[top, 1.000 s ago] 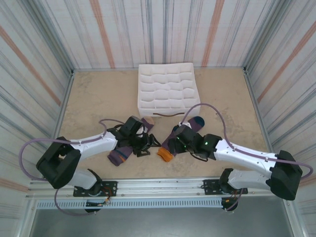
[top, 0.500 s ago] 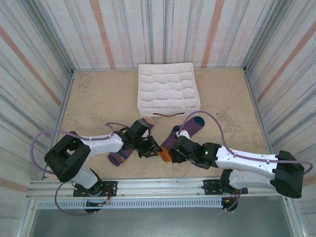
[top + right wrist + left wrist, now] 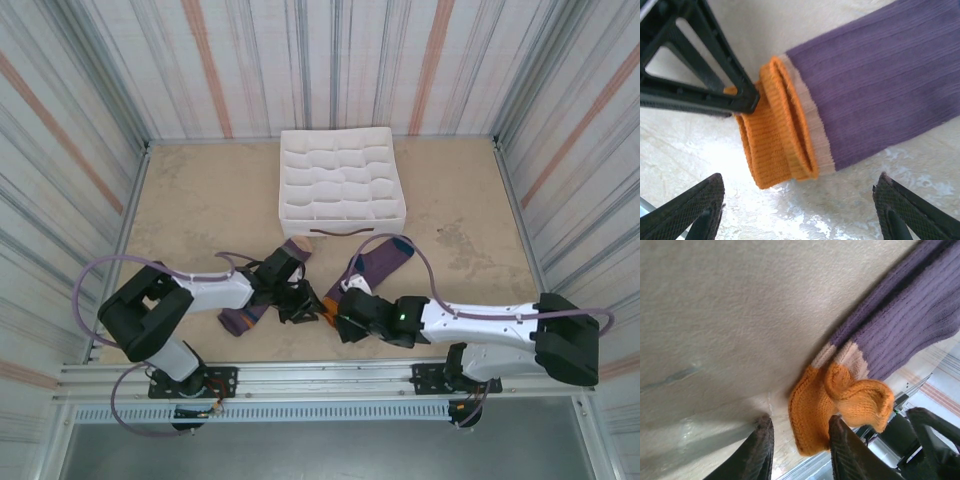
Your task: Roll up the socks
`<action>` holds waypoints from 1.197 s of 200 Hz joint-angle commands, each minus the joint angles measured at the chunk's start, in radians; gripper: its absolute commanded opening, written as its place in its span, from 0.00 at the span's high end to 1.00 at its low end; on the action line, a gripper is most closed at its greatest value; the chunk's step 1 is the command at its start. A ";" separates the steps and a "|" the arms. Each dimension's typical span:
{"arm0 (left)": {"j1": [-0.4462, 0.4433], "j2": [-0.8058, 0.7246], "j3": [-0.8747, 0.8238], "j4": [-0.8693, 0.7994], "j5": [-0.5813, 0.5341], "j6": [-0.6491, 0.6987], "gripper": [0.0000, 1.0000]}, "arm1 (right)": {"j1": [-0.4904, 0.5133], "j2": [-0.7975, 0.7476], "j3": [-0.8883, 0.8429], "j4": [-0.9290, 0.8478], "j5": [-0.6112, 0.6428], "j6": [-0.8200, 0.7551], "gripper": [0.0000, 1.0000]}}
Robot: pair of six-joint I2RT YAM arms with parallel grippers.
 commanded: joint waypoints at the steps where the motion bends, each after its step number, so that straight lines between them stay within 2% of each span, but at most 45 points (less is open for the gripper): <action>1: -0.003 0.019 0.014 -0.002 0.007 0.005 0.72 | 0.024 0.045 0.023 0.011 0.034 -0.033 0.21; 32: -0.003 0.012 0.022 -0.006 0.014 0.005 0.89 | 0.039 0.103 0.050 0.024 0.038 -0.055 0.24; 61: -0.003 -0.004 0.032 -0.006 0.032 0.003 0.94 | 0.042 0.148 0.085 0.021 0.037 -0.092 0.25; 153: 0.031 0.004 0.055 0.034 0.105 -0.029 0.99 | 0.040 0.222 0.133 0.006 0.061 -0.119 0.31; 187: 0.035 0.041 0.059 0.121 0.143 -0.077 1.00 | 0.038 0.224 0.130 -0.003 0.074 -0.114 0.33; 215: 0.038 0.050 0.073 0.115 0.138 -0.073 1.00 | 0.029 0.227 0.127 -0.015 0.087 -0.101 0.39; 239: 0.040 0.056 0.069 0.125 0.137 -0.080 1.00 | 0.025 0.232 0.130 -0.023 0.098 -0.098 0.50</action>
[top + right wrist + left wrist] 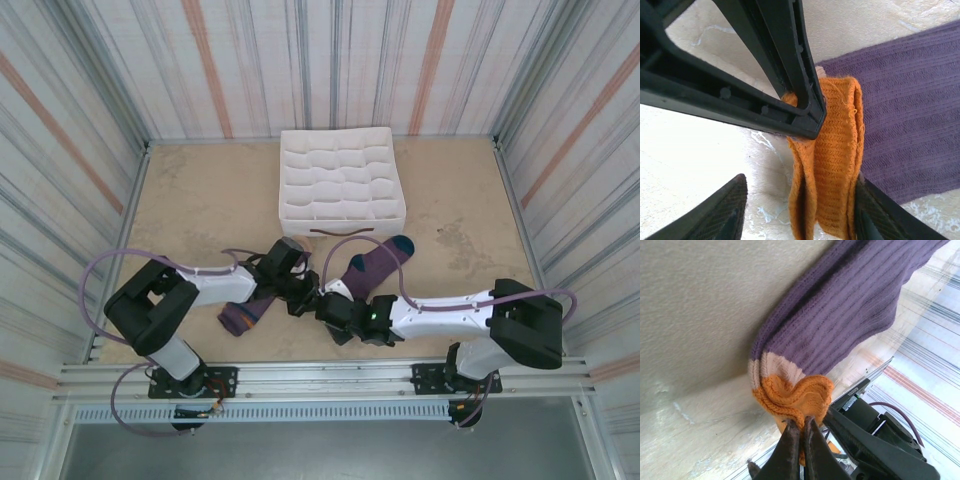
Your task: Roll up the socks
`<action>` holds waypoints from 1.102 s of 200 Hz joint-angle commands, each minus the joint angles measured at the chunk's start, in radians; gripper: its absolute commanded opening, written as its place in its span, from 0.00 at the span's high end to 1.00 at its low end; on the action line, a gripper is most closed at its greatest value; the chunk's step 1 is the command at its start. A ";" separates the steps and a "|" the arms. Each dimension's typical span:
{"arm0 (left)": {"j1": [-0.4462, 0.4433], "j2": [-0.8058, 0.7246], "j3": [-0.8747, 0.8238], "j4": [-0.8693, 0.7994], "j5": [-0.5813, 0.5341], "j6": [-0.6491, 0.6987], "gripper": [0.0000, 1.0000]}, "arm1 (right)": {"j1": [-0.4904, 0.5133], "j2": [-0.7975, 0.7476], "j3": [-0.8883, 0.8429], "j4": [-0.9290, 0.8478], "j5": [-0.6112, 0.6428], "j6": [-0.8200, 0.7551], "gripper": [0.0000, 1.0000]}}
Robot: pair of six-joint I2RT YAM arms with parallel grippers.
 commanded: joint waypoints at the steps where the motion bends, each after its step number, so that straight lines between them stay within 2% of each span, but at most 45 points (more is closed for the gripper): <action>1: 0.009 0.016 0.021 0.022 0.017 -0.022 1.00 | -0.009 0.018 0.020 -0.037 0.041 0.002 0.50; 67: 0.023 0.026 0.027 0.026 0.022 -0.020 1.00 | -0.027 0.034 0.026 -0.048 0.051 -0.003 0.63; 86: 0.024 0.029 0.029 0.025 0.022 -0.016 1.00 | -0.036 0.042 0.029 -0.046 0.045 -0.007 0.72; 106: 0.026 0.031 0.029 0.021 0.018 -0.006 0.99 | -0.048 0.052 0.039 -0.046 0.028 -0.017 0.86; 122: 0.032 0.028 0.032 0.020 0.021 0.005 0.93 | -0.057 0.051 0.043 -0.040 0.012 -0.020 0.95; 146: 0.065 0.006 0.037 -0.001 0.030 0.041 0.82 | -0.096 0.028 0.026 0.007 -0.076 -0.029 0.99; 163: 0.112 -0.022 0.039 -0.016 0.041 0.071 0.70 | -0.141 0.002 0.005 0.050 -0.164 -0.039 1.00; 180: 0.147 -0.046 0.078 -0.108 0.049 0.149 0.60 | -0.189 -0.020 -0.012 0.080 -0.250 -0.045 1.00; 201: 0.156 -0.062 0.125 -0.225 0.029 0.258 0.49 | -0.280 -0.028 -0.026 0.107 -0.394 -0.055 1.00; 220: 0.156 -0.069 0.114 -0.242 0.015 0.282 0.41 | -0.362 -0.023 -0.034 0.117 -0.510 -0.074 1.00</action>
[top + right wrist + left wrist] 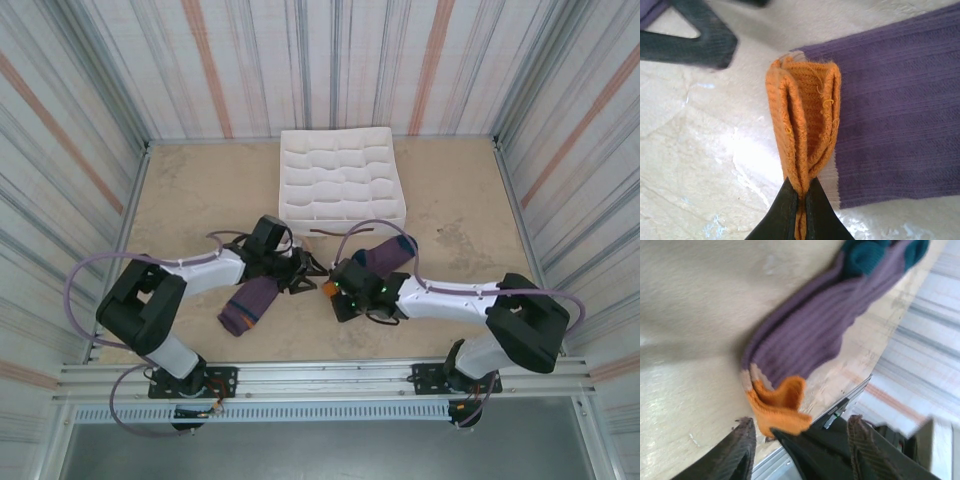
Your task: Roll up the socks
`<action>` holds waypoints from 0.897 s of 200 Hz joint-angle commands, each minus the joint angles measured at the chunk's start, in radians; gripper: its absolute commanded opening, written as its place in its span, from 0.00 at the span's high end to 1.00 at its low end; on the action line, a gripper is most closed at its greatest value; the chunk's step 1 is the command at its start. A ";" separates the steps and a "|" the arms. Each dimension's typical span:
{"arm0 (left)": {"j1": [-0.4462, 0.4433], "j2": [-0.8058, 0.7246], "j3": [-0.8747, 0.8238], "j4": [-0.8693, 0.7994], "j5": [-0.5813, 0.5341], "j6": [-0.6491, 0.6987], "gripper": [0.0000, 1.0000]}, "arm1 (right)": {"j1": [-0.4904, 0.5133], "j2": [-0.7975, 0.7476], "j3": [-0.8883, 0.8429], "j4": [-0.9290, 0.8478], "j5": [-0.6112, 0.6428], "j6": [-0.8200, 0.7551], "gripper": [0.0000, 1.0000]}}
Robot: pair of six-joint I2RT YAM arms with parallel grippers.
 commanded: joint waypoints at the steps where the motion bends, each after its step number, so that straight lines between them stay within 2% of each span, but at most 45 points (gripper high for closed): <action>1: -0.002 -0.036 0.009 -0.103 -0.009 0.109 0.40 | -0.084 -0.015 -0.026 0.023 -0.205 -0.043 1.00; 36: -0.003 -0.018 -0.034 -0.019 -0.010 0.123 0.38 | -0.204 0.002 -0.024 0.020 -0.371 -0.084 1.00; 70: -0.006 0.003 -0.019 -0.019 -0.030 0.174 0.41 | -0.265 0.058 0.007 0.026 -0.496 -0.111 1.00; 112: -0.011 0.057 0.016 -0.019 -0.044 0.212 0.47 | -0.305 0.166 0.063 0.036 -0.583 -0.130 1.00; 179: -0.052 0.111 0.056 -0.043 -0.126 0.234 0.58 | -0.358 0.304 0.129 0.032 -0.701 -0.135 1.00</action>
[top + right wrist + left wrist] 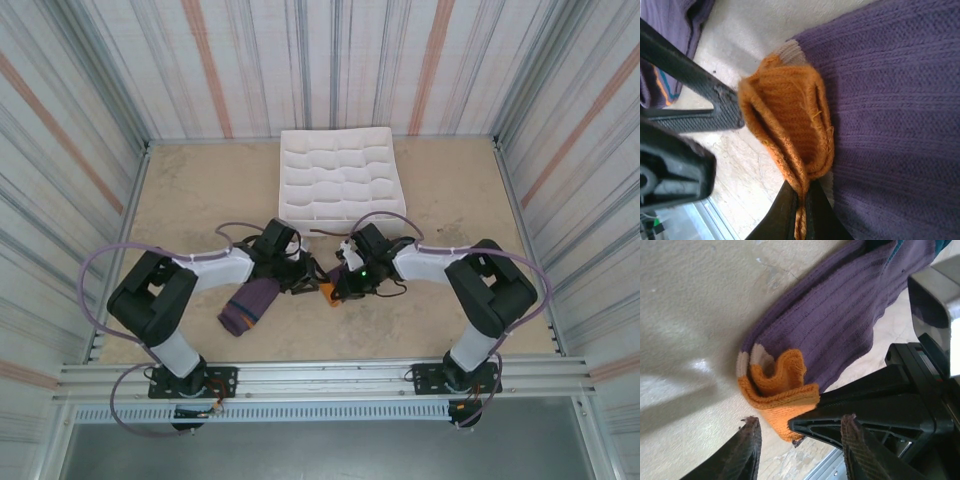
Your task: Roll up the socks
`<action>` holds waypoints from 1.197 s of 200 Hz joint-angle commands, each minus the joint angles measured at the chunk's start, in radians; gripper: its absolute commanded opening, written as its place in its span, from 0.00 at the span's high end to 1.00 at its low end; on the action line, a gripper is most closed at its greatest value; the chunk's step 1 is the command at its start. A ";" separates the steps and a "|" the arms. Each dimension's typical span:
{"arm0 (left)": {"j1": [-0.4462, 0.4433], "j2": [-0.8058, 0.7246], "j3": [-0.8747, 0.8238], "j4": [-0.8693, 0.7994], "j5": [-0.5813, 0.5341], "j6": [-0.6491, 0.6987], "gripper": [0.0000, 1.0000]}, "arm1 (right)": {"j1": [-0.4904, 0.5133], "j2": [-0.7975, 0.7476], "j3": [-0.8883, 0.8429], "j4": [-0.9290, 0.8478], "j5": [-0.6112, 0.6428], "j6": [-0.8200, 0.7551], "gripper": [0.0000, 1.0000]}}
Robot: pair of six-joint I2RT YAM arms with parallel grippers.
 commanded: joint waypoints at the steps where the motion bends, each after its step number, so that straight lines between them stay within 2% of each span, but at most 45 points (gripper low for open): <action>1: -0.011 0.031 0.025 -0.019 -0.044 0.025 0.58 | -0.016 0.039 0.030 -0.016 -0.062 -0.031 1.00; 117: -0.014 0.110 0.018 -0.028 -0.165 0.000 0.61 | -0.045 0.074 0.064 -0.036 -0.088 -0.045 1.00; 138: -0.017 0.142 0.029 -0.008 -0.164 -0.019 0.66 | -0.049 0.080 0.064 -0.036 -0.088 -0.045 1.00; 169: -0.020 0.156 0.033 -0.011 -0.177 -0.027 0.80 | -0.049 0.074 0.055 -0.025 -0.070 -0.048 1.00; 185: -0.019 0.153 0.033 -0.027 -0.184 -0.027 0.91 | -0.049 0.048 0.037 -0.009 -0.038 -0.048 0.93; 197: -0.019 0.143 0.029 -0.037 -0.181 -0.027 0.96 | -0.048 0.020 0.024 -0.007 0.006 -0.049 0.83; 210: -0.019 0.125 0.023 -0.044 -0.183 -0.027 0.99 | -0.039 -0.019 0.013 -0.019 0.065 -0.054 0.68; 239: -0.014 0.076 0.025 -0.090 -0.183 -0.026 1.00 | 0.030 -0.133 -0.015 -0.047 0.278 -0.075 0.46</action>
